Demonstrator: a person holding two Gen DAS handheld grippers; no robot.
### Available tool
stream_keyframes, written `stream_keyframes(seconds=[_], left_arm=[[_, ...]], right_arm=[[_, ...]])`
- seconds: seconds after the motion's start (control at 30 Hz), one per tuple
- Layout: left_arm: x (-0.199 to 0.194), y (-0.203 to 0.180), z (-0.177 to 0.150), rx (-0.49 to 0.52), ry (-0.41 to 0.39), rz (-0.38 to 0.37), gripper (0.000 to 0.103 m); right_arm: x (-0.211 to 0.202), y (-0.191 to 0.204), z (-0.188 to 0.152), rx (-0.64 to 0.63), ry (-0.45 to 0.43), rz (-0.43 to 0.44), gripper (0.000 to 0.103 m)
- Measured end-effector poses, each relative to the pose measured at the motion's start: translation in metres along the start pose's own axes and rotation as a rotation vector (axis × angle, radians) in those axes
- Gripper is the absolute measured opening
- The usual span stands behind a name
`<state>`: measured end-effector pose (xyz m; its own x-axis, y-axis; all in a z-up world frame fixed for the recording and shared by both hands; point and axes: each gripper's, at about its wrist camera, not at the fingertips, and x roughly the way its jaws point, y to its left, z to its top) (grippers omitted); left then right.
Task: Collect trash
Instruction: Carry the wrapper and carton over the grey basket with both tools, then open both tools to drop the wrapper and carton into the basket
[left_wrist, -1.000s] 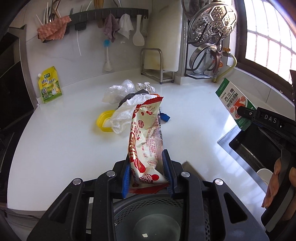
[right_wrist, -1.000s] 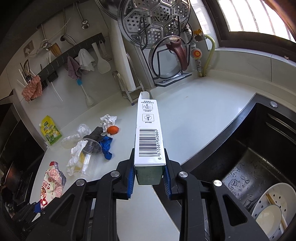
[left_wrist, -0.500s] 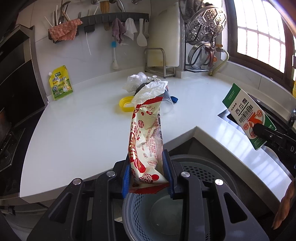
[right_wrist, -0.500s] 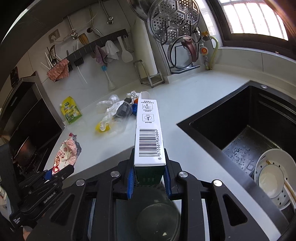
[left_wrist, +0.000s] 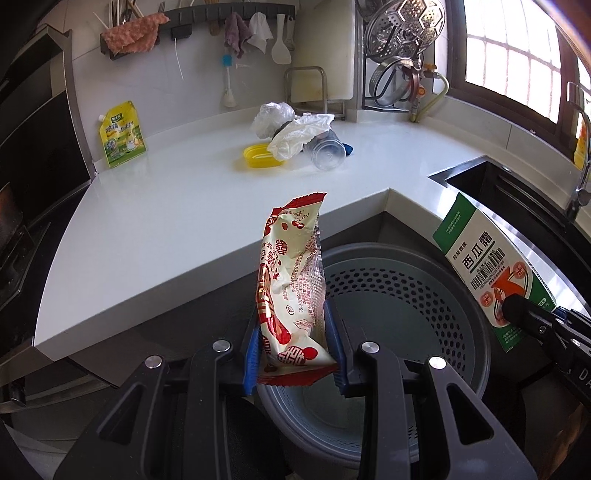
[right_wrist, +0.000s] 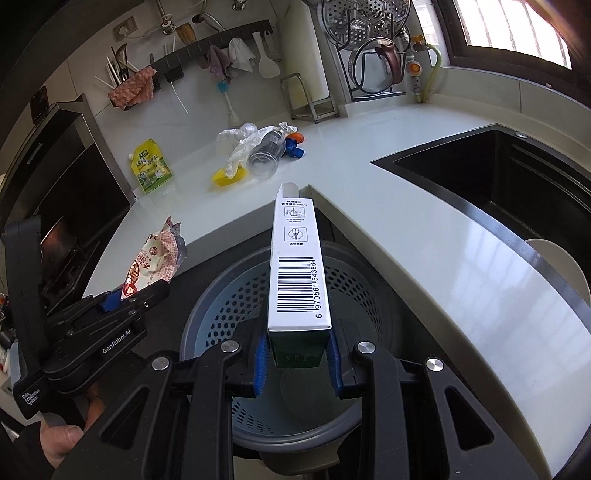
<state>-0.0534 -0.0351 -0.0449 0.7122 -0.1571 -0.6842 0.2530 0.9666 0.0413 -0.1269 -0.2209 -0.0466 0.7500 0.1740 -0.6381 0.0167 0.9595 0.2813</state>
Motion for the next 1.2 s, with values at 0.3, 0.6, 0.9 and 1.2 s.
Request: stream_keyframes(seconds=[0.3,0.6,0.9,1.2], left_arm=[[0.007,-0.004,-0.020,0.010,0.077,-0.046,0.031],[0.016,-0.012,-0.030,0.017,0.135,-0.079,0.031],[0.023,-0.014,-0.033,0.020,0.172,-0.080,0.032],[0.025,-0.015,-0.033,0.023,0.179,-0.057,0.035]], right_arm=[[0.010,0.007,-0.015,-0.019,0.080,-0.028,0.025],[0.029,0.009,-0.025,-0.034,0.161,-0.071,0.025],[0.035,0.013,-0.028,-0.063,0.180,-0.105,0.025],[0.040,0.009,-0.029,-0.050,0.192,-0.098,0.026]])
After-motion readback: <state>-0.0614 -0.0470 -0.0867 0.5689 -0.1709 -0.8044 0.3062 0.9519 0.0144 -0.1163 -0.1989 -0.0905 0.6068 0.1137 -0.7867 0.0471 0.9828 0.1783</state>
